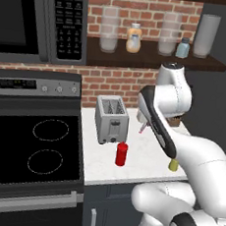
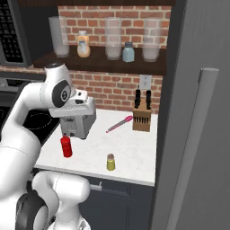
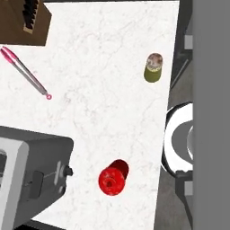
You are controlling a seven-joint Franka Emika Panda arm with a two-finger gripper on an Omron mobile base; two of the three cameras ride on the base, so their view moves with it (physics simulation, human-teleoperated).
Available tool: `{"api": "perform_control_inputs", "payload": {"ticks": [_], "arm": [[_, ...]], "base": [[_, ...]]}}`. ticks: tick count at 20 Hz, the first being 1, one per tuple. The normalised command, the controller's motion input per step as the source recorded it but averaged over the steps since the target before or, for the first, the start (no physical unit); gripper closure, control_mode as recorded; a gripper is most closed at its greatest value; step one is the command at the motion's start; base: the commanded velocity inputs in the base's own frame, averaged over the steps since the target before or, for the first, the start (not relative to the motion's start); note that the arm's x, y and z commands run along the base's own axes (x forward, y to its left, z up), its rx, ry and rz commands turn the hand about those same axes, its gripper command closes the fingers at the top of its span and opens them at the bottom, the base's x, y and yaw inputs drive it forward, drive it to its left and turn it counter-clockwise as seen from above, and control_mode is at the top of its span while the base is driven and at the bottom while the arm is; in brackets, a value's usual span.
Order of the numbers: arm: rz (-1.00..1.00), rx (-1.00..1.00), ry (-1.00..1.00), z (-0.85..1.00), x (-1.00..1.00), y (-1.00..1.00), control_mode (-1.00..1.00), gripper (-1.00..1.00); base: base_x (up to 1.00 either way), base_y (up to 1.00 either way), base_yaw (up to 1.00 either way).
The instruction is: Put the shaker and condiment bottle from the counter next to their counterparts in the cabinet.
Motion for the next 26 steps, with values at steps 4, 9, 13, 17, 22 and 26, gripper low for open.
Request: {"api": "perform_control_inputs", "payload": {"ticks": [4,9,13,17,22,26], "arm": [[0.18,0.0,0.0,-0.34,-0.46,0.0,-1.0,-1.0],[0.17,-0.07,-0.02,-0.45,-0.54,0.0,-1.0,-1.0],[0.09,-0.01,0.0,-0.41,-0.17,-0.01,-1.0,-1.0],[-0.25,0.0,-0.04,-0.4,-0.21,-0.27,-1.0,-1.0],[-0.41,0.0,-0.15,-0.23,-0.14,-0.31,-1.0,-1.0],[-0.23,-0.01,-0.24,-0.09,-0.32,-0.06,-1.0,-1.0]], "base": [[0.0,0.0,0.0],[0.0,0.0,0.0],[0.0,0.0,0.0],[0.0,0.0,0.0],[0.0,0.0,0.0],[0.0,0.0,0.0]]}}
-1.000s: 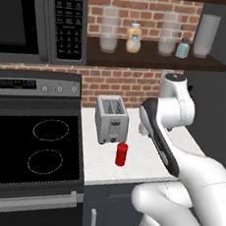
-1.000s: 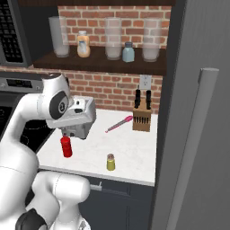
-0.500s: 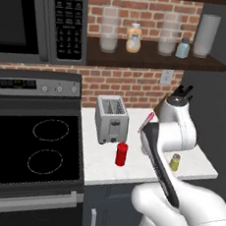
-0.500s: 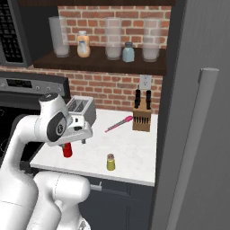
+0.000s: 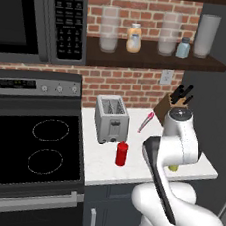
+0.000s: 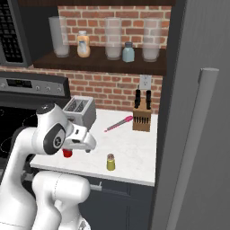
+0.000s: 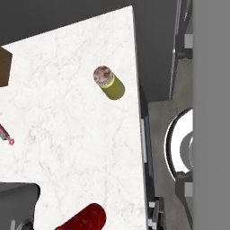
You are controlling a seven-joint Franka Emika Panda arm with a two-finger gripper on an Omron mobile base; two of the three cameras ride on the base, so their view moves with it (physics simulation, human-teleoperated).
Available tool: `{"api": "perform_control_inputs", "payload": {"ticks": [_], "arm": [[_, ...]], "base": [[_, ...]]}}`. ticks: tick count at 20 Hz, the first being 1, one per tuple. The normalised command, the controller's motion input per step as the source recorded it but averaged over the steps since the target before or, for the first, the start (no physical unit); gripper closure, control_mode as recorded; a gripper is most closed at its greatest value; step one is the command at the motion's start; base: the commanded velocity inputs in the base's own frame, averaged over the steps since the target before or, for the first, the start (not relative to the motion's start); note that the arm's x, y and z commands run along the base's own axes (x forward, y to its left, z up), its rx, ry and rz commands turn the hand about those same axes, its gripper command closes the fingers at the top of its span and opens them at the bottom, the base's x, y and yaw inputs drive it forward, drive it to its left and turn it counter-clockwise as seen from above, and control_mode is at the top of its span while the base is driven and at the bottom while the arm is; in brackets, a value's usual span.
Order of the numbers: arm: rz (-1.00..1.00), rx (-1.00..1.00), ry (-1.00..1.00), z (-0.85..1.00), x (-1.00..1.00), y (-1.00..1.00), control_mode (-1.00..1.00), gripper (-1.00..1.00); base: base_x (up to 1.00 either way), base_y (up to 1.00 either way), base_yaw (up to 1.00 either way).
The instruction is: Put the shaker and condiment bottle from the counter next to their counterparts in the cabinet.
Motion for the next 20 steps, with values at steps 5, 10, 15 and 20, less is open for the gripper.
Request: {"api": "perform_control_inputs", "payload": {"ticks": [5,10,15,20], "arm": [[-0.01,-0.03,-0.3,-0.28,-0.19,-0.1,-1.0,-1.0],[-0.11,-0.11,-0.39,-0.67,0.0,-0.26,-1.0,-1.0],[-0.14,-0.13,-0.49,-0.88,-0.09,-0.16,-1.0,-1.0],[-0.22,-0.01,-0.31,-0.61,-0.2,-0.06,-1.0,-1.0]], "base": [[0.0,0.0,0.0],[0.0,0.0,0.0],[0.0,0.0,0.0],[0.0,0.0,0.0]]}}
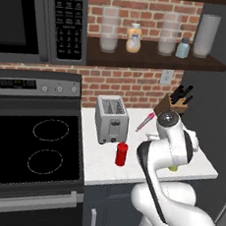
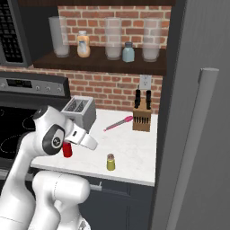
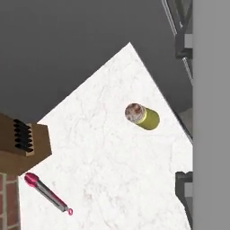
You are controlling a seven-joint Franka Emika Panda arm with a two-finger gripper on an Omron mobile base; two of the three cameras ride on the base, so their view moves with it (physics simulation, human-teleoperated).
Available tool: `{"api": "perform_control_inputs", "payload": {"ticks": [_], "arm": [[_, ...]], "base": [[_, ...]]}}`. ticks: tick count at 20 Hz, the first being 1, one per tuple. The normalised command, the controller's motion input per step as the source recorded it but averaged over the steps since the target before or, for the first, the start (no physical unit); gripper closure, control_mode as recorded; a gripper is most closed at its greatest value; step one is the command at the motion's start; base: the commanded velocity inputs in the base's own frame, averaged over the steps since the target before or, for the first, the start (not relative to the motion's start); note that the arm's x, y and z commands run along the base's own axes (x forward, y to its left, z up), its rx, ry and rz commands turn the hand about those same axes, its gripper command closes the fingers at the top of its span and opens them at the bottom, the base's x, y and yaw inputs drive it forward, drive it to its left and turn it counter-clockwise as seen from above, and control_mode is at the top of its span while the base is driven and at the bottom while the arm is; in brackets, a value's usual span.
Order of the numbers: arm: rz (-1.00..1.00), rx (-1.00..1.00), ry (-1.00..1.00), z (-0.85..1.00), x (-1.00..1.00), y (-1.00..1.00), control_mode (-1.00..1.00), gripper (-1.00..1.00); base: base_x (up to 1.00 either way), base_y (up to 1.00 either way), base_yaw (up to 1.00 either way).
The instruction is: Put the shaker and condiment bottle from the counter next to their counterparts in the cabinet.
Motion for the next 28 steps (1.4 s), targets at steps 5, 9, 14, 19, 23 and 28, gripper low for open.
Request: {"api": "perform_control_inputs", "payload": {"ticks": [5,9,14,19,23,28], "arm": [[-0.31,-0.04,-0.26,-1.0,-0.13,-0.22,-1.0,-1.0],[-0.32,-0.05,-0.28,-0.89,-0.03,-0.18,-1.0,-1.0],[-0.17,-0.1,-0.38,-0.45,0.0,0.0,-1.0,-1.0],[-0.04,-0.16,-0.29,-0.6,0.12,0.0,-1.0,-1.0],[-0.14,-0.1,-0.26,-0.97,0.0,-0.15,-1.0,-1.0],[-0.14,-0.01,-0.14,-0.83,0.0,-0.35,-1.0,-1.0]], "base": [[0.0,0.0,0.0],[0.0,0.0,0.0],[0.0,0.0,0.0],[0.0,0.0,0.0],[0.0,0.0,0.0],[0.0,0.0,0.0]]}}
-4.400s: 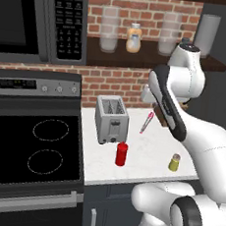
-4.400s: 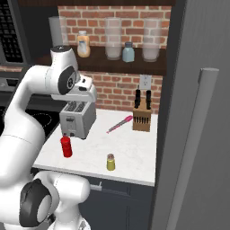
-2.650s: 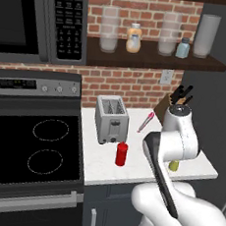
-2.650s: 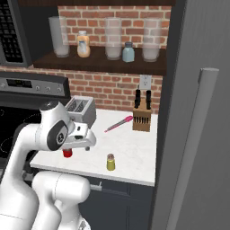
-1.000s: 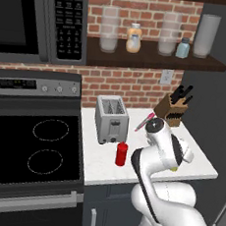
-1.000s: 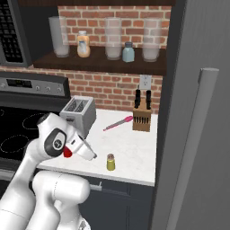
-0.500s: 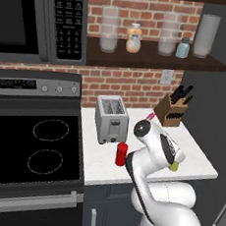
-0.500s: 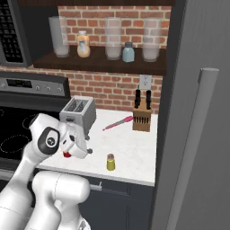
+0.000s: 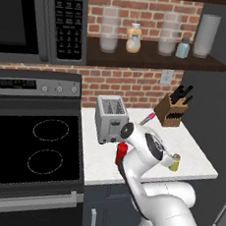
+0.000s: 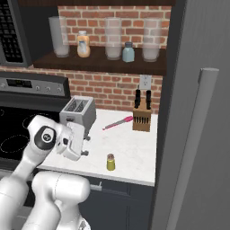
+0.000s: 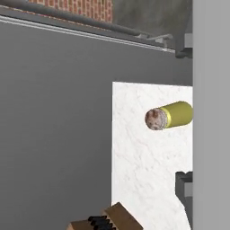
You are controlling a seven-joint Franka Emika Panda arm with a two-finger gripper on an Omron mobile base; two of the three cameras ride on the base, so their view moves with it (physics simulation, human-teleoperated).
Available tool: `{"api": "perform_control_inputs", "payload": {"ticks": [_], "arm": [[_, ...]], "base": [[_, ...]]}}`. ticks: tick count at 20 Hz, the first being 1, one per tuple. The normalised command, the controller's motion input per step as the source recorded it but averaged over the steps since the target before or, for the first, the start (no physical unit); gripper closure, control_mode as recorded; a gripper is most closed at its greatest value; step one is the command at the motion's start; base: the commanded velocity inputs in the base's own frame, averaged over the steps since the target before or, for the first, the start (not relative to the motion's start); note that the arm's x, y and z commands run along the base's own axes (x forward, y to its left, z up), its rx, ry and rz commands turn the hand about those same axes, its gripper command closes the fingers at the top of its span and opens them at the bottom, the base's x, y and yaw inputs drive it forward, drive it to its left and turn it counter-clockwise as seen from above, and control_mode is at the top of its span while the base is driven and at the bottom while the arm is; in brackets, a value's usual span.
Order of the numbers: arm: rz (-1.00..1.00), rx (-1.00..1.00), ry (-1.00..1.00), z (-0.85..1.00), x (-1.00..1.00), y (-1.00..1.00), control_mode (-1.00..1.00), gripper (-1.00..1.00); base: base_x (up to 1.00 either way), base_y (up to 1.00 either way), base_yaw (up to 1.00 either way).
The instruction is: Put the shaker and condiment bottle from the counter next to their counterparts in the cabinet.
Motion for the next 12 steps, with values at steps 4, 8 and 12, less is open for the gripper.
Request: {"api": "perform_control_inputs", "payload": {"ticks": [4,8,12], "arm": [[-0.15,0.01,-0.04,-0.79,0.0,-0.59,-1.0,-1.0],[-0.14,0.02,0.0,-0.58,0.0,-0.49,-1.0,-1.0],[-0.1,0.0,0.0,-0.47,0.0,-0.2,-1.0,-1.0]], "base": [[0.0,0.0,0.0],[0.0,0.0,0.0],[0.0,0.0,0.0]]}}
